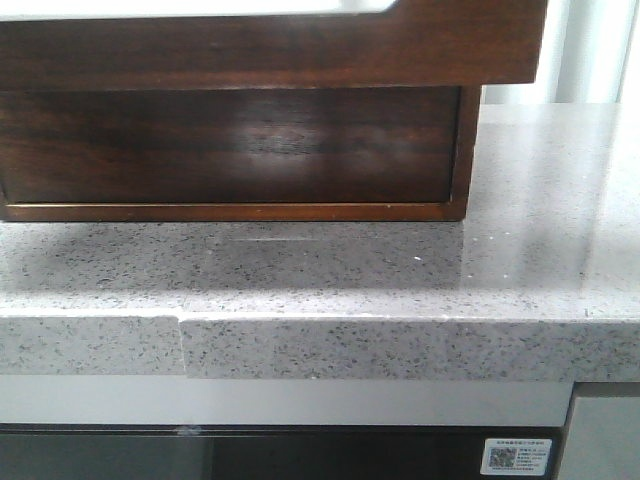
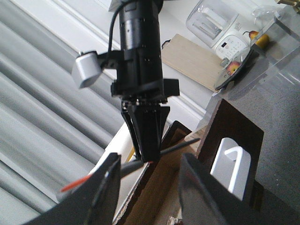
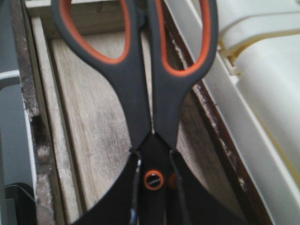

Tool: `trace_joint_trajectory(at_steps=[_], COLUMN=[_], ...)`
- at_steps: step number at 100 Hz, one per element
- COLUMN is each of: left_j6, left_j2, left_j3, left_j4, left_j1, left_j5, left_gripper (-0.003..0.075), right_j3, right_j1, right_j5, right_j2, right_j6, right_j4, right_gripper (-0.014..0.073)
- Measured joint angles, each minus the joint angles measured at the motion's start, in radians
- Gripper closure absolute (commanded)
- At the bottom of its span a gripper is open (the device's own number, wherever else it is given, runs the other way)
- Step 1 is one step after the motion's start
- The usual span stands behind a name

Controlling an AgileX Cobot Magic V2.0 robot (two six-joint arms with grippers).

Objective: Put scissors in drawer with both arms
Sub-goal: 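Carry the scissors with the right gripper and drop them into the drawer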

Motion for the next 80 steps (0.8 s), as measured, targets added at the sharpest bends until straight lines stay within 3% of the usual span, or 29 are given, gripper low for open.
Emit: trace_joint_trajectory(at_steps=[10,26,34,49,54,63,71,80], left_j6=[0.0,0.0,0.0,0.0,0.0,-0.015,-0.05,-0.123], left_j2=[0.0,0.0,0.0,-0.002,-0.003,-0.022,-0.053,-0.104], left_j3=[0.0,0.0,0.0,0.0,0.0,0.0,0.0,0.0], left_j4=[0.0,0.0,0.0,-0.002,-0.002,-0.002,-0.002,-0.002], left_j1=[0.0,0.0,0.0,0.0,0.0,0.0,0.0,0.0], left_j5=[0.0,0.0,0.0,0.0,0.0,0.009,0.038,0.094], left_gripper=[0.0439,0.0439,0.0439,0.0442,0.046,0.0509,0.0594,0.0708], right_j3=[0.0,0.0,0.0,0.0,0.0,0.0,0.0,0.0], right_j1=[0.005,0.005,0.005,0.005,0.005,0.005,0.005,0.005], right_j5=[-0.008,-0.016,-0.028,-0.033,-0.033,-0.025,-0.018,-0.004], right_j2=[0.035,0.053,0.053,0.053,0.051,0.043,0.019,-0.026], right_j6=[-0.009,-0.013,-0.015,-0.015,-0.015,0.007,0.02,0.026], right_j4=[-0.002,-0.002,-0.002,-0.002,-0.002,-0.002,-0.002,-0.002], right_gripper=[0.0589,0.024,0.0193,0.0226,0.0296,0.0497,0.0673,0.0663])
